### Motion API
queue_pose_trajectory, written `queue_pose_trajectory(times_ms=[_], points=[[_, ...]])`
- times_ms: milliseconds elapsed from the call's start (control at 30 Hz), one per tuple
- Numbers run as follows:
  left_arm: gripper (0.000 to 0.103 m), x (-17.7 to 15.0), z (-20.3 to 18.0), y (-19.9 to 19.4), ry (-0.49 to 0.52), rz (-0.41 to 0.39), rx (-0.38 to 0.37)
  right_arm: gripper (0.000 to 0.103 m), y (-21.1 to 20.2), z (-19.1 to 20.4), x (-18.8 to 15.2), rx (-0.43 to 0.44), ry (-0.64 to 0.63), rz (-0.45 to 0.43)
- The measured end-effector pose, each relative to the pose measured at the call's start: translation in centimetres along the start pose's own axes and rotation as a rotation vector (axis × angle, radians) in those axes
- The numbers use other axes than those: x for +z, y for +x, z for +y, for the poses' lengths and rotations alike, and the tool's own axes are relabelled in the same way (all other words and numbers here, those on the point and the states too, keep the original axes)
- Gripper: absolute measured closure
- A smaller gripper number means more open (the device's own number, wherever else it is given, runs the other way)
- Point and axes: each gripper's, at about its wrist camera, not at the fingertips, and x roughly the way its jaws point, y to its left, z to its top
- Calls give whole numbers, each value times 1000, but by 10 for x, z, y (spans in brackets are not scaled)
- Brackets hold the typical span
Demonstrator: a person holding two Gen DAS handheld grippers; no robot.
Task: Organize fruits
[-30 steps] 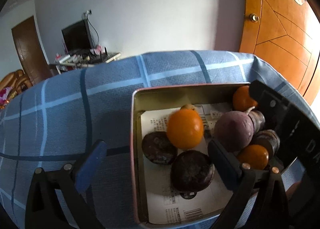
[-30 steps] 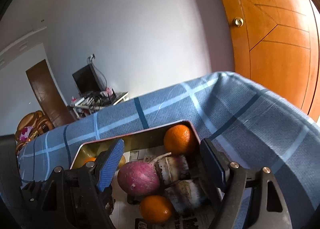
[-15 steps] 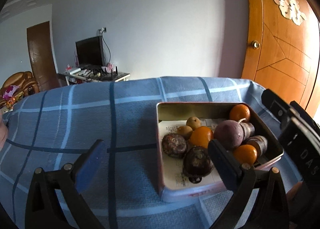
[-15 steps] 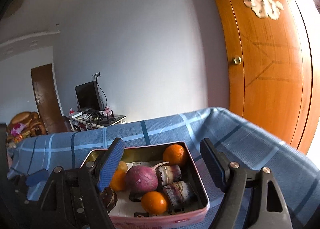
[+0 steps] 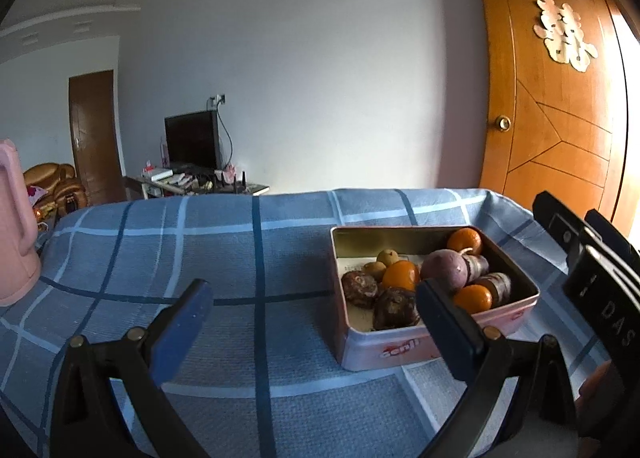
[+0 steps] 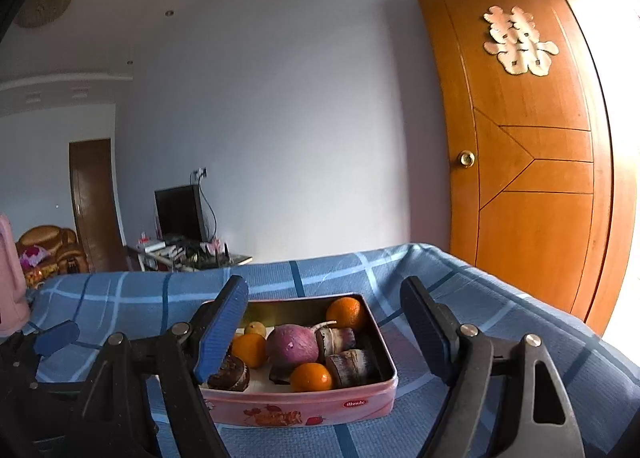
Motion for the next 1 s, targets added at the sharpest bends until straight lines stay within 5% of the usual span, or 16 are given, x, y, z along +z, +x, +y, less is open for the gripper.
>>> queue_pose_trajectory(times_ms=[300, 1000], points=[[0, -6, -1, -29, 36, -96, 15, 23, -29, 1, -1, -16, -6, -74], [0, -14, 4, -47, 14, -135, 50, 12, -71, 0, -1, -72, -12, -205]])
